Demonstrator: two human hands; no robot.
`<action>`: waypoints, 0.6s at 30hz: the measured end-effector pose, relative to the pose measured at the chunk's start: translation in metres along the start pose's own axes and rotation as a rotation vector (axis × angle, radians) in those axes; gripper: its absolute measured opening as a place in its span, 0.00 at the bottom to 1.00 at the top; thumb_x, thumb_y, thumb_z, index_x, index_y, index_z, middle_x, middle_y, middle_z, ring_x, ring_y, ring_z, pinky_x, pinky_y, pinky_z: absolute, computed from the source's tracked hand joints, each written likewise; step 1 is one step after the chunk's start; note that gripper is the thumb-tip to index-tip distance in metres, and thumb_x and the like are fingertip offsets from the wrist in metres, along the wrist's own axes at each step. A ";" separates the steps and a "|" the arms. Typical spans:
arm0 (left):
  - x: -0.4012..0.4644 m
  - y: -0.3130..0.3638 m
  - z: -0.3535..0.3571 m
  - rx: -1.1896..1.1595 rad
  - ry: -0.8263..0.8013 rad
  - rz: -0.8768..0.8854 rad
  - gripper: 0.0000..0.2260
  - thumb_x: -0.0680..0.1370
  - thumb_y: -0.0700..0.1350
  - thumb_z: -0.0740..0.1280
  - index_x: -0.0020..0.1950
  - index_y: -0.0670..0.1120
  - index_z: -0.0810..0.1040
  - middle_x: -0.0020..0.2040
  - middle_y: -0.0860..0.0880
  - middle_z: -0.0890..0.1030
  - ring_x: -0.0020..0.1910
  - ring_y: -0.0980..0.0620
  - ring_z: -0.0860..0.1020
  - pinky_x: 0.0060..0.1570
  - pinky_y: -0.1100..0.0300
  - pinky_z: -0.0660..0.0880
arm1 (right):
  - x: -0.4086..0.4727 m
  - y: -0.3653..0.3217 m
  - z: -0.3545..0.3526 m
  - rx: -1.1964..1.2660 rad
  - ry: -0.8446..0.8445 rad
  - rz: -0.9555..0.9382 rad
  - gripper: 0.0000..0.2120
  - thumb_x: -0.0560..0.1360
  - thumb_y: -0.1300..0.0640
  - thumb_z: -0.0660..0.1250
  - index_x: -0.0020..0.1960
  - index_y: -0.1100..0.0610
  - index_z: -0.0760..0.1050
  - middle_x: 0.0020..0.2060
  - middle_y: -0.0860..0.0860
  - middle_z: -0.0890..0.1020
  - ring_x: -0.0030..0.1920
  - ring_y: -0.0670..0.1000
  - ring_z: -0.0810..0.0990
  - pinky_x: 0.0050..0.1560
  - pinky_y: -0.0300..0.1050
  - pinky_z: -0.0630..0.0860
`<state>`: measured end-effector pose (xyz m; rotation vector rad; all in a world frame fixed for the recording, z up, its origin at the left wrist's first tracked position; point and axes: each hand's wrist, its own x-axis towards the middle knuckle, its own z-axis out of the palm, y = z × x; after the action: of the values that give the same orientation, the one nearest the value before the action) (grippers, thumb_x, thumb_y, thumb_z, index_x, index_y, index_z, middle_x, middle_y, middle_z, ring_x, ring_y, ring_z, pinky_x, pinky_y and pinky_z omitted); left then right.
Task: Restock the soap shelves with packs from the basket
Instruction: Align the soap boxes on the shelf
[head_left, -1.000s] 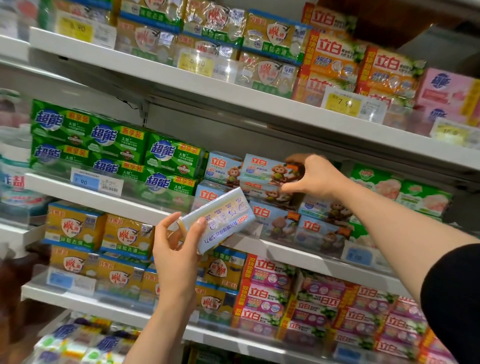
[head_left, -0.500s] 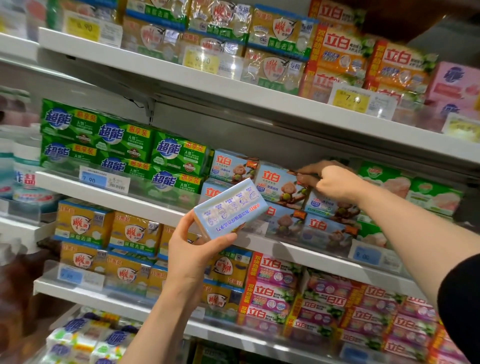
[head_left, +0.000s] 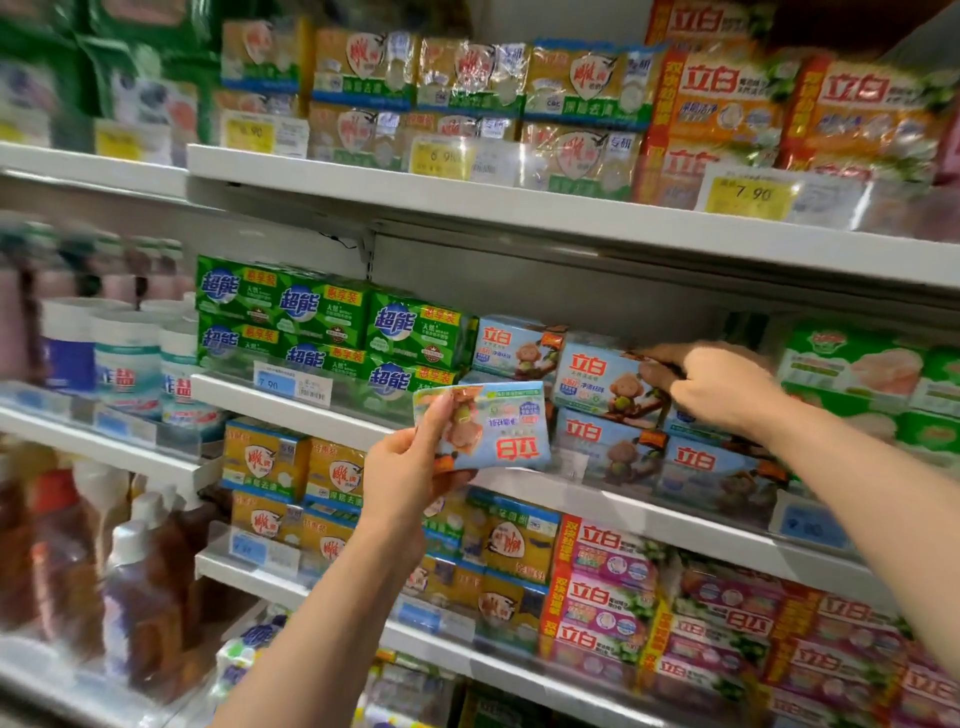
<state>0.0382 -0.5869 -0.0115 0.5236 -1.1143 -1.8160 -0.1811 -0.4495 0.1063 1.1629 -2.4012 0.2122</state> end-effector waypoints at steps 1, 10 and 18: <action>0.002 0.007 0.000 0.031 -0.025 -0.010 0.22 0.68 0.57 0.72 0.47 0.38 0.81 0.41 0.44 0.86 0.40 0.50 0.84 0.36 0.60 0.81 | 0.000 0.000 0.000 -0.006 -0.004 0.006 0.21 0.80 0.39 0.54 0.66 0.48 0.73 0.59 0.56 0.79 0.55 0.58 0.78 0.56 0.52 0.75; 0.034 0.069 0.023 0.110 -0.081 -0.016 0.11 0.71 0.41 0.74 0.49 0.36 0.80 0.43 0.41 0.84 0.37 0.49 0.83 0.39 0.59 0.82 | -0.003 0.002 0.000 -0.008 -0.010 -0.011 0.19 0.80 0.42 0.57 0.61 0.53 0.76 0.55 0.55 0.80 0.50 0.56 0.78 0.48 0.46 0.75; 0.056 0.111 0.052 0.693 0.040 0.383 0.30 0.55 0.52 0.82 0.53 0.48 0.79 0.48 0.49 0.83 0.47 0.50 0.82 0.52 0.52 0.79 | -0.001 0.008 0.005 0.007 0.005 -0.030 0.15 0.79 0.44 0.58 0.53 0.52 0.77 0.44 0.51 0.79 0.41 0.51 0.77 0.39 0.45 0.72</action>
<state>0.0264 -0.6302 0.1153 0.6786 -1.6865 -1.0609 -0.1881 -0.4453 0.1021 1.1992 -2.3791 0.2143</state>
